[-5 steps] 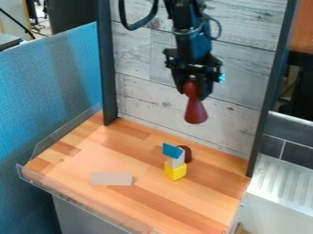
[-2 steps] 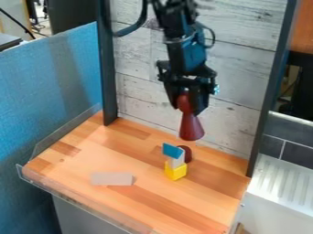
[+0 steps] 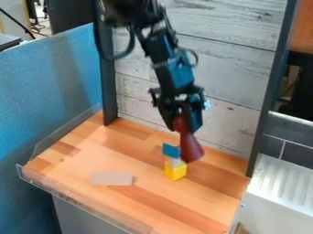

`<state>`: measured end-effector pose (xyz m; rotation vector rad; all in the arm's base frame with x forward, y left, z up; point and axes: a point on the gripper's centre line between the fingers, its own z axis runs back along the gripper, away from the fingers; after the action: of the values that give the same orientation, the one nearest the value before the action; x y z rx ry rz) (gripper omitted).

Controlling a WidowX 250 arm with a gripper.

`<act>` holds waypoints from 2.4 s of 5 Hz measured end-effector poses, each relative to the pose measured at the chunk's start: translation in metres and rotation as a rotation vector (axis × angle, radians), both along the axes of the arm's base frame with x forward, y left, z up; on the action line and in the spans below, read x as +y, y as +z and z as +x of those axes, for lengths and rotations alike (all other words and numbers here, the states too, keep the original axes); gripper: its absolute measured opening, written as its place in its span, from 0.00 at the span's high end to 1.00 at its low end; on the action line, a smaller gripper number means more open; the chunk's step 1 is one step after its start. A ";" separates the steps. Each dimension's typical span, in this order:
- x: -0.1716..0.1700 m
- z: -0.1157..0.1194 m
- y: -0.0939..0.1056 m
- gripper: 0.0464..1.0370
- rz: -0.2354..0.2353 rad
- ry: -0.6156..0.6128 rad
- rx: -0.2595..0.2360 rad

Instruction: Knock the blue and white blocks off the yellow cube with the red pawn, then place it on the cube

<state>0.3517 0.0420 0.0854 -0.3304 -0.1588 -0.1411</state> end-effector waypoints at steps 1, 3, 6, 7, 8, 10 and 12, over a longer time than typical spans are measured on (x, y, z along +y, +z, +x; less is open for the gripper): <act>0.002 0.003 -0.022 0.45 -0.038 0.013 0.045; 0.024 0.009 -0.042 0.45 -0.041 0.063 0.033; 0.025 0.016 -0.017 0.45 0.722 -0.150 -0.144; 0.017 0.018 -0.008 0.45 0.958 -0.180 -0.184; 0.014 0.015 -0.011 0.45 0.925 -0.177 -0.166; 0.027 0.013 -0.016 0.45 0.658 -0.111 -0.108; 0.039 0.015 -0.012 0.45 0.522 -0.046 -0.116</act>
<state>0.3667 0.0809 0.0735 0.1949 -0.2224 -0.2411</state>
